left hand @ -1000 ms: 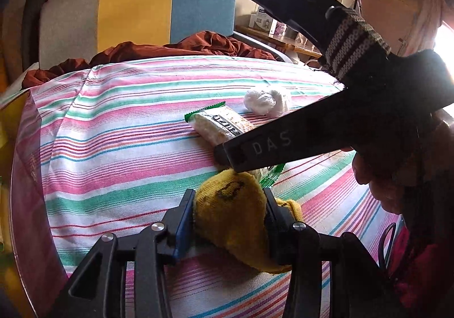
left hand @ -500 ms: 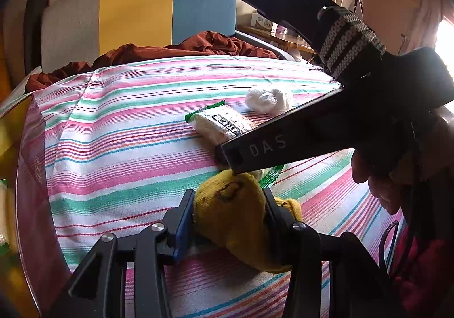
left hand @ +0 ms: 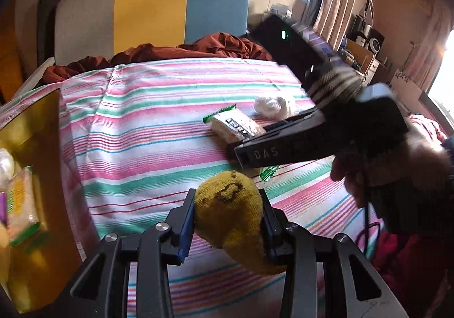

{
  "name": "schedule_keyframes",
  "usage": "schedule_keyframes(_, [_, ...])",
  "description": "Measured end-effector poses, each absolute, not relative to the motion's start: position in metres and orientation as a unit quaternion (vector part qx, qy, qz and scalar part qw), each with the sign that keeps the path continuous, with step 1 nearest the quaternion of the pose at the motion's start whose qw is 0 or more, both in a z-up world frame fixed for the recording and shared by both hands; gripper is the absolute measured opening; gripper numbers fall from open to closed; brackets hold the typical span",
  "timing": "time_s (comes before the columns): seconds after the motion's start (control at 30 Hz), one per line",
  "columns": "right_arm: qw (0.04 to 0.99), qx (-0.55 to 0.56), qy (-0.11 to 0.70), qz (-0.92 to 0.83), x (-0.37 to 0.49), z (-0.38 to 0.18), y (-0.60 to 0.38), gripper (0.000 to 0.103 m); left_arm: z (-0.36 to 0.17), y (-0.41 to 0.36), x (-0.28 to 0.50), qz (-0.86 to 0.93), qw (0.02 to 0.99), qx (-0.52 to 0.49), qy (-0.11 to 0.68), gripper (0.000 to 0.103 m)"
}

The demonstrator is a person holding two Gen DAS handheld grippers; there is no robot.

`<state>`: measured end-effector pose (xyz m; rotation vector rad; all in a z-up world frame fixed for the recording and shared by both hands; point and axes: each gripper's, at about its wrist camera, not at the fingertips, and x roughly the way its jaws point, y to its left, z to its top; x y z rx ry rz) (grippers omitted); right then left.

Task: Organize objects
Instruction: 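Carry the yellow knit glove into the gold box and open the left tool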

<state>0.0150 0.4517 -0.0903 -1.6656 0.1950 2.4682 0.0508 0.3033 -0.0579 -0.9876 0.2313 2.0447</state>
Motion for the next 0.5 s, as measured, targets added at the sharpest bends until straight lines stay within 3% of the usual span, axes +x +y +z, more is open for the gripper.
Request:
schedule_keyframes(0.2, [0.082, -0.556, 0.054, 0.825, 0.015, -0.089, 0.449, 0.047, -0.019, 0.257, 0.03, 0.834, 0.399, -0.38, 0.045, 0.04])
schedule_keyframes(0.5, [0.084, -0.556, 0.045, 0.826, 0.017, -0.088, 0.446, 0.047, -0.014, 0.15, -0.065, 0.873, 0.259, -0.413, -0.025, 0.04])
